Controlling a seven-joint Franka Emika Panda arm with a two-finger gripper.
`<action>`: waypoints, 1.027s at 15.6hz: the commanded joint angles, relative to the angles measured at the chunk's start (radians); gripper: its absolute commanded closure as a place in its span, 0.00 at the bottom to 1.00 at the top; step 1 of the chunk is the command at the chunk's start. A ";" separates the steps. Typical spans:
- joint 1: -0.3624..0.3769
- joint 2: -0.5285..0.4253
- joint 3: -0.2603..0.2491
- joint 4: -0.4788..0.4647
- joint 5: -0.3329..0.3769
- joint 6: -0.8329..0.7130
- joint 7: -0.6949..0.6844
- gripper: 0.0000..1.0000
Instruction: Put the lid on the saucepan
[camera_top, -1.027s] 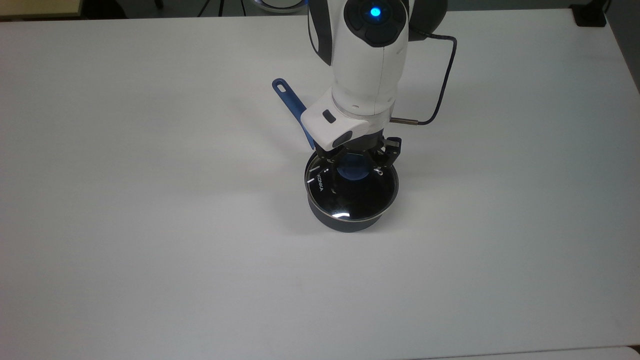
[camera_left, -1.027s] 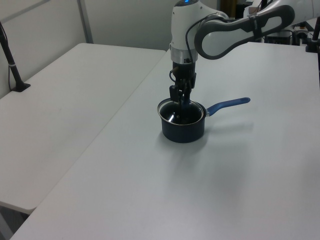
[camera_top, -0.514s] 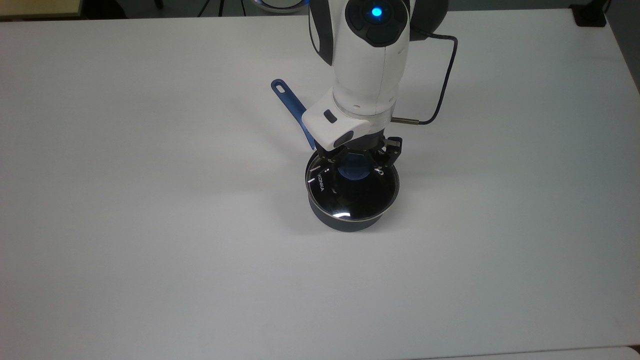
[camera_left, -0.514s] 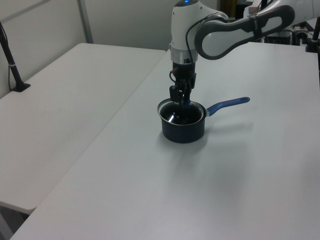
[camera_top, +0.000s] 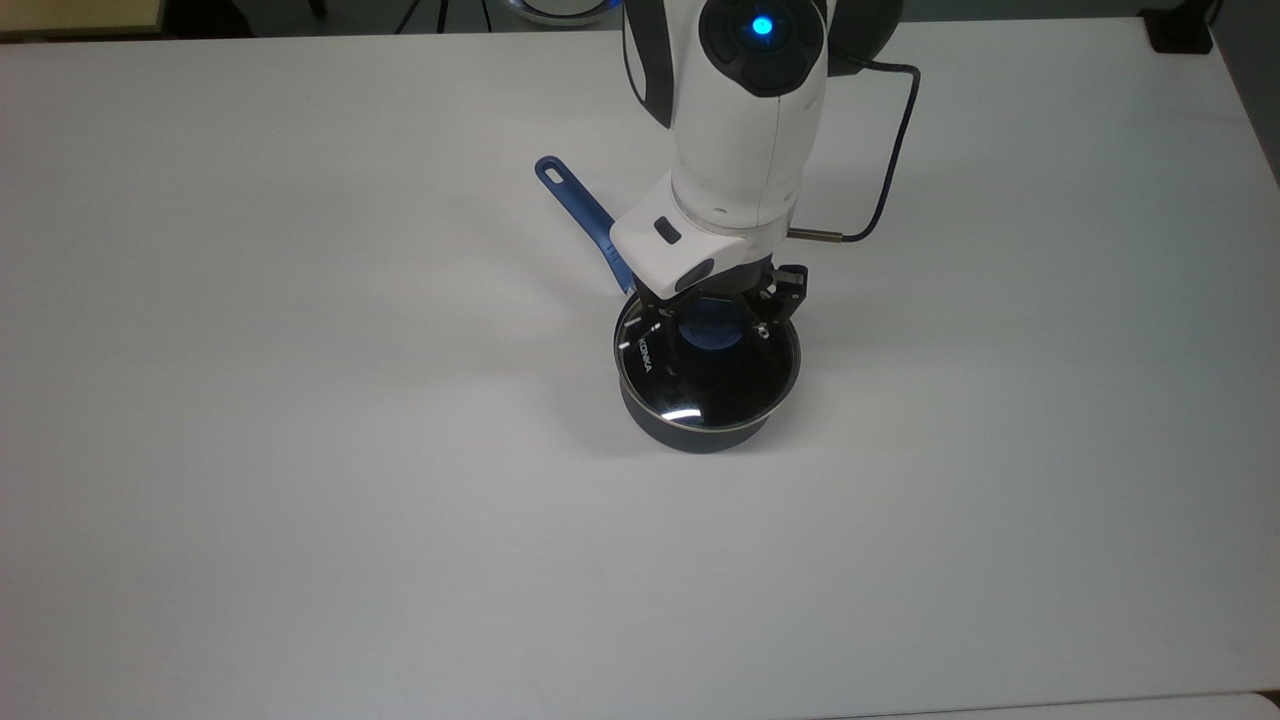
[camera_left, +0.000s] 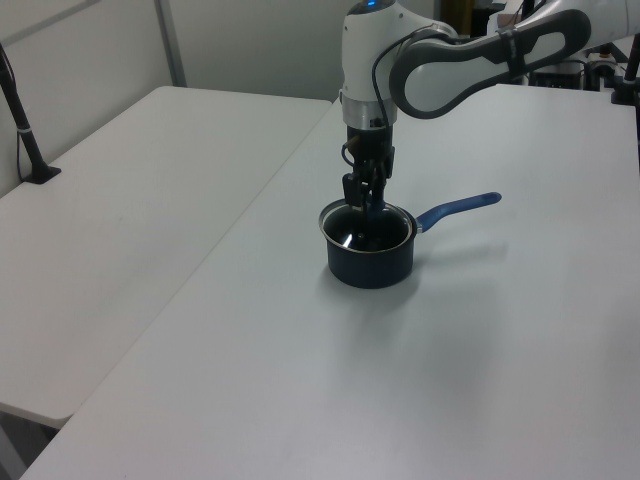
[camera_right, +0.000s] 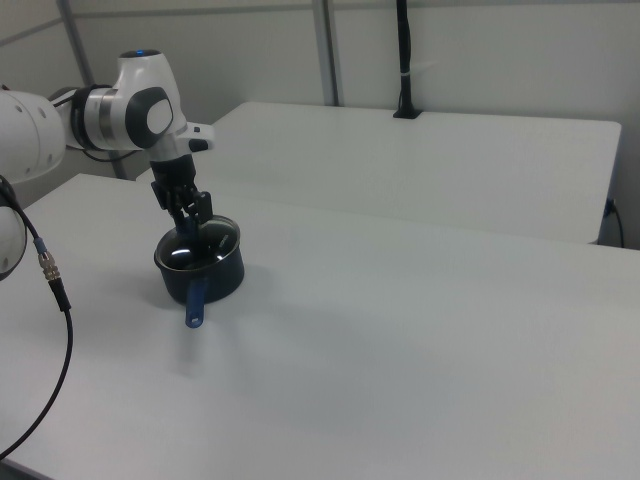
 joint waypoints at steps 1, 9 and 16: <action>0.007 -0.008 0.003 -0.025 0.007 -0.064 0.006 0.76; 0.007 -0.011 0.003 -0.019 0.014 -0.116 0.006 0.76; 0.002 -0.011 0.012 -0.019 0.010 -0.154 0.000 0.76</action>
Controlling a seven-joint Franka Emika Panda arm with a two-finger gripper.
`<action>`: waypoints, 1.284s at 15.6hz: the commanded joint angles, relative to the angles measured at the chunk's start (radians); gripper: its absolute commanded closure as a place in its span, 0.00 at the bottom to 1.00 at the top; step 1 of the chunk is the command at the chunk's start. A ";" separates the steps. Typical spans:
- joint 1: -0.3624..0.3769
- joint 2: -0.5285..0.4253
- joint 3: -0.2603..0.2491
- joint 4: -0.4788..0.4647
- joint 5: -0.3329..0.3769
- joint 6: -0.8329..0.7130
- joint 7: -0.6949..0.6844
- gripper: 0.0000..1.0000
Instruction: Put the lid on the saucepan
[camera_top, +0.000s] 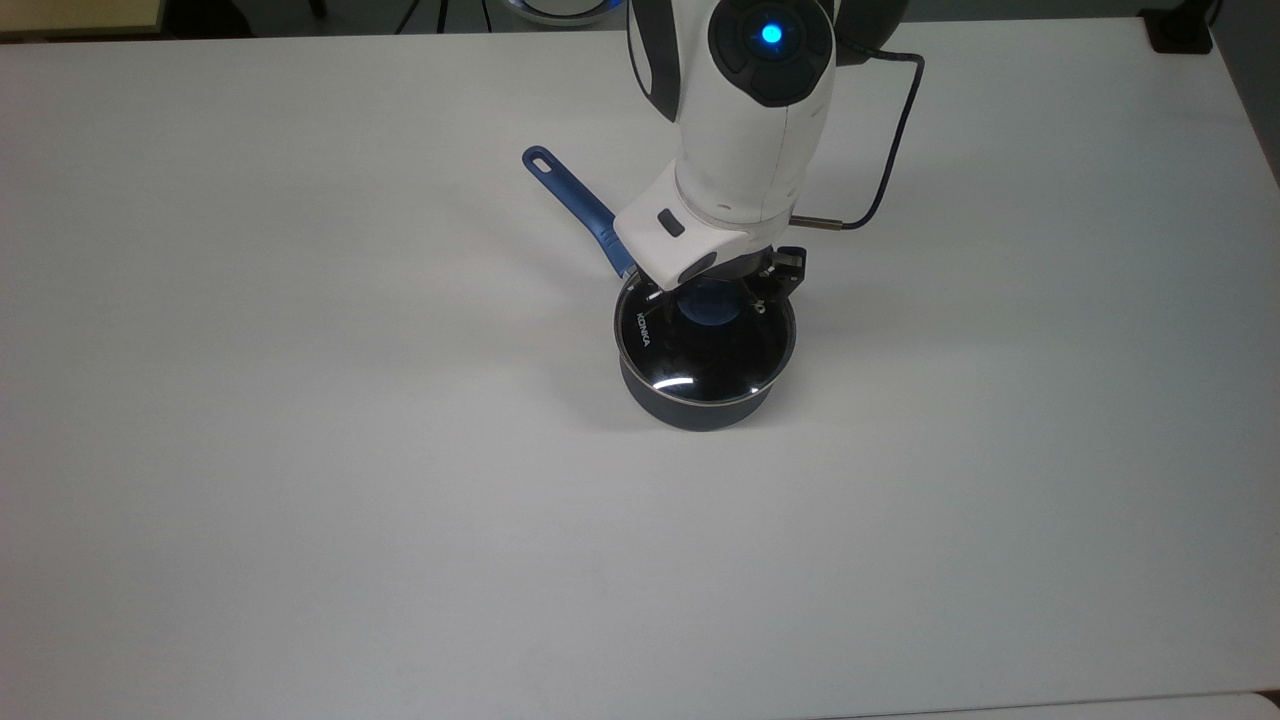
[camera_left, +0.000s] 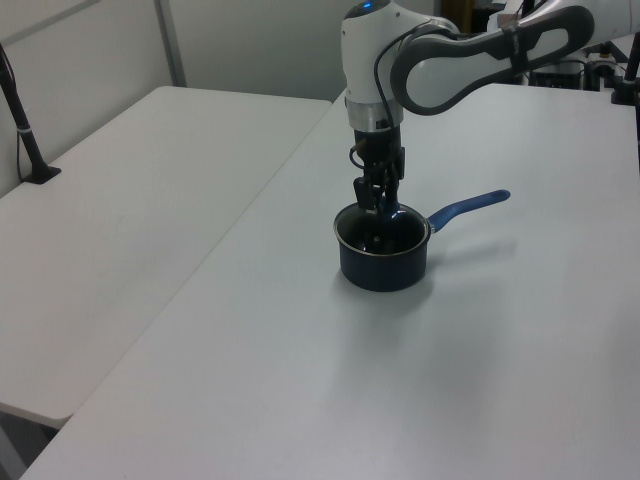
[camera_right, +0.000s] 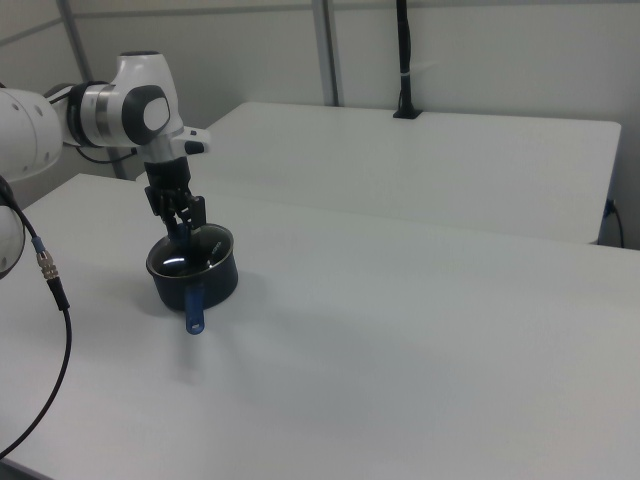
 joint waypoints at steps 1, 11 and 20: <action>0.002 -0.004 0.007 -0.023 0.008 -0.060 -0.002 0.76; 0.001 -0.004 0.012 -0.021 0.010 -0.088 -0.004 0.76; -0.004 -0.002 0.012 -0.001 0.039 -0.171 -0.002 0.76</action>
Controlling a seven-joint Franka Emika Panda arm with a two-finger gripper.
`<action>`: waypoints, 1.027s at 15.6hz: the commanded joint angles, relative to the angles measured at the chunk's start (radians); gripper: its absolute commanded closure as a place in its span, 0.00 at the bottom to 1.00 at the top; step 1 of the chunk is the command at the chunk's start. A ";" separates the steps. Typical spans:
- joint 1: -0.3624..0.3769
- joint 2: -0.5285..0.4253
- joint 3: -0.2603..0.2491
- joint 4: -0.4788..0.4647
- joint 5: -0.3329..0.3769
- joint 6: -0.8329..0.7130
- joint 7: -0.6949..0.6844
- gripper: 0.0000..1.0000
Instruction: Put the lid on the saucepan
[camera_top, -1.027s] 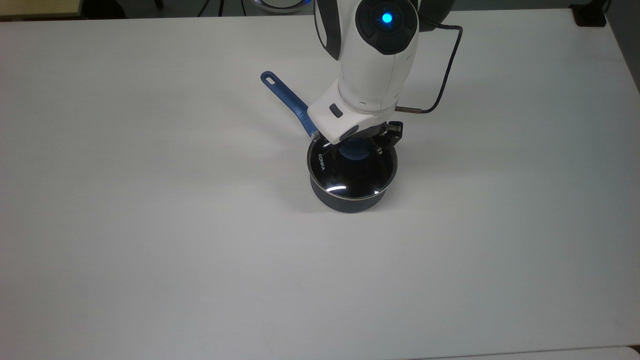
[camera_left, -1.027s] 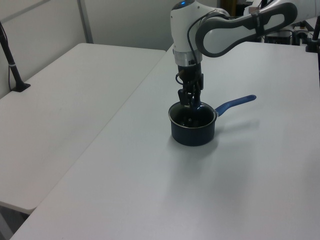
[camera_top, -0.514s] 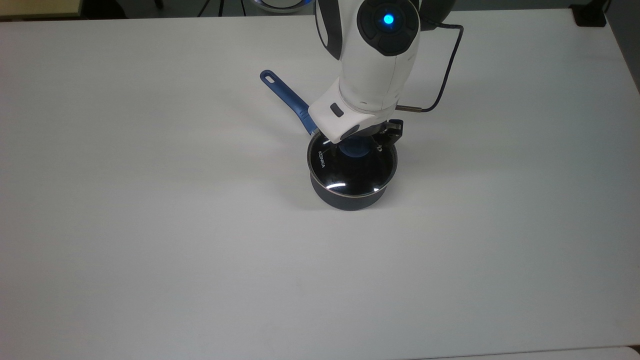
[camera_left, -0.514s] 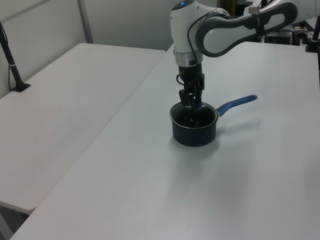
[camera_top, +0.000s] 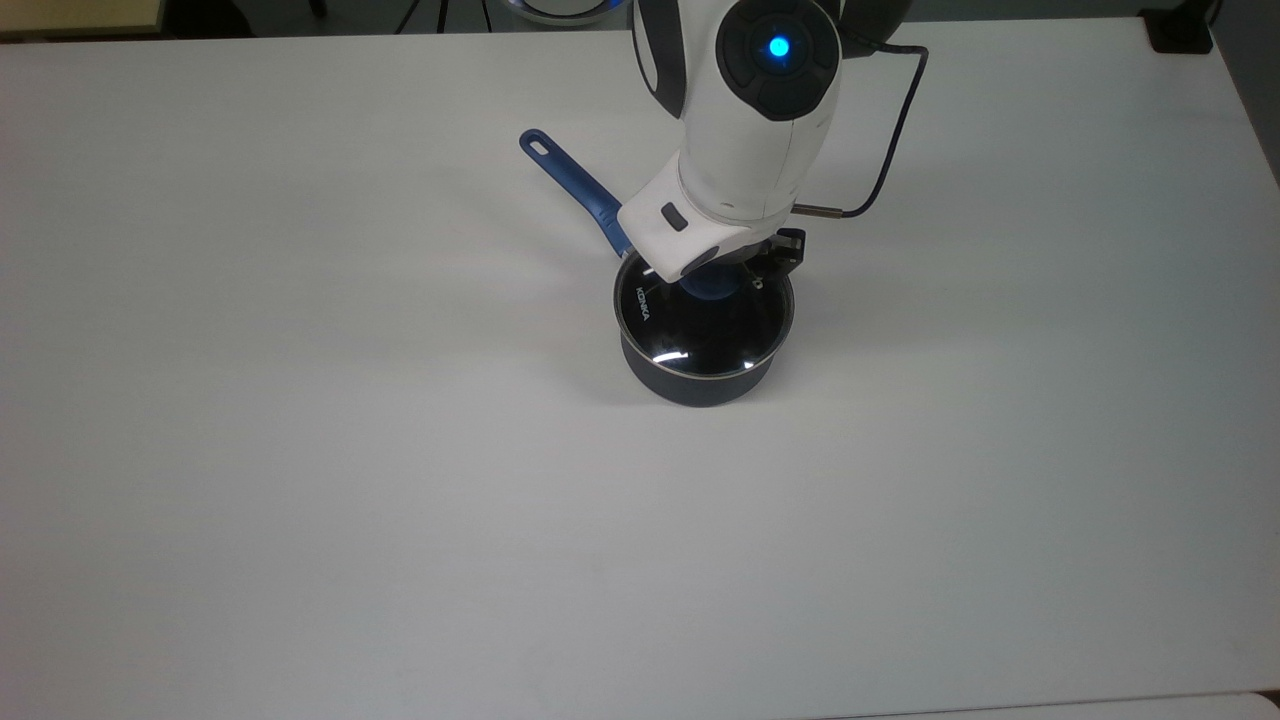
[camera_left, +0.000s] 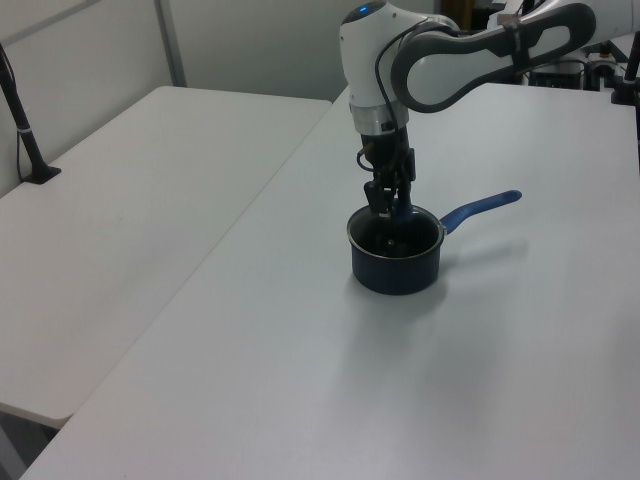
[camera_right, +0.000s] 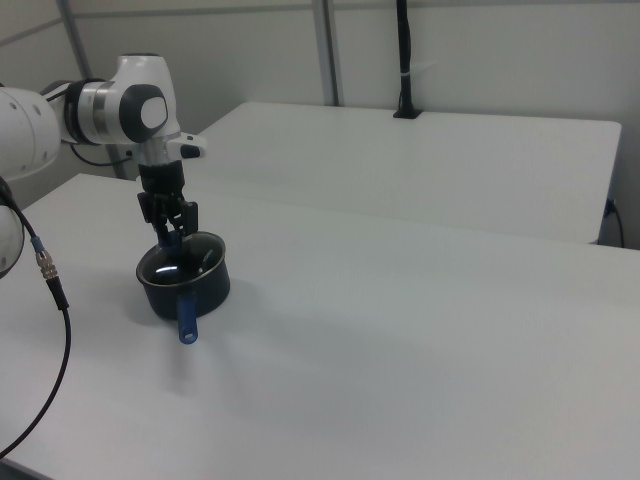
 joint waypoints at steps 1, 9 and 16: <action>-0.007 0.001 0.003 -0.007 0.039 -0.081 -0.002 0.76; -0.017 0.001 0.001 -0.007 0.082 -0.130 0.007 0.67; -0.017 0.001 0.000 -0.011 0.066 -0.090 0.053 0.00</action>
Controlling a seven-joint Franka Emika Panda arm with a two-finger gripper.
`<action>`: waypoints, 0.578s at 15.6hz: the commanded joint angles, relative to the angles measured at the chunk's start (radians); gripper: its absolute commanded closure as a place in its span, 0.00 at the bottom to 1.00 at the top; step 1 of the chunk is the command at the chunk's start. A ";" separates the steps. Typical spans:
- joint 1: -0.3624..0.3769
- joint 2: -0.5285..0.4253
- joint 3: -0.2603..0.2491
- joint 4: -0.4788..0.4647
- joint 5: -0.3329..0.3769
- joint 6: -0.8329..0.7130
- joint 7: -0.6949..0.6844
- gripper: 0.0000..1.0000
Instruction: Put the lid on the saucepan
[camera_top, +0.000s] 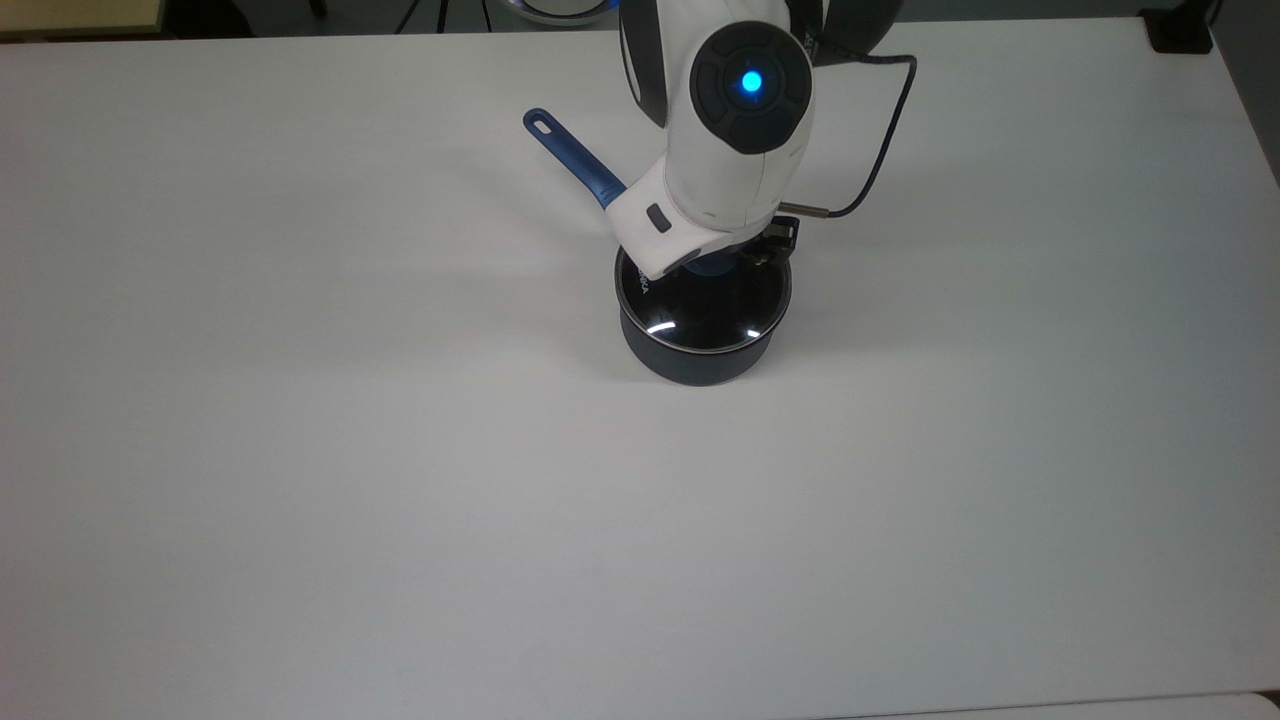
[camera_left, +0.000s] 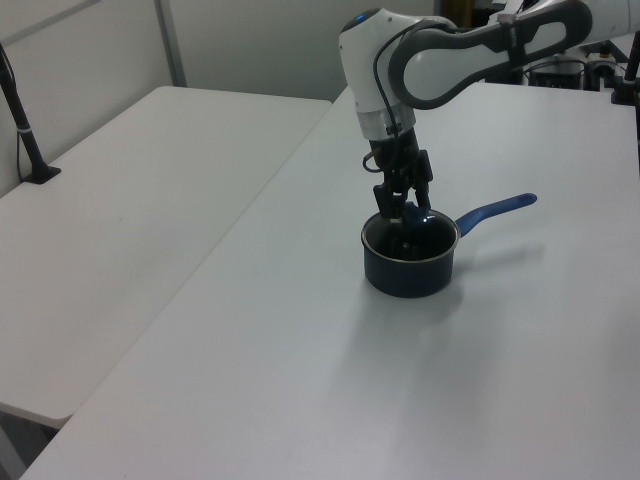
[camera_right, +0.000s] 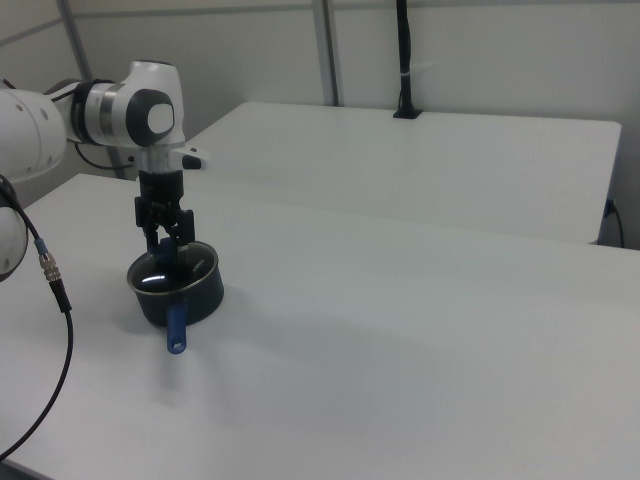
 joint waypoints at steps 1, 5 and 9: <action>-0.002 -0.009 0.000 -0.009 0.005 0.003 0.021 0.00; -0.017 -0.057 0.002 -0.017 0.003 0.003 0.010 0.00; -0.041 -0.212 0.005 -0.095 0.011 -0.003 -0.128 0.00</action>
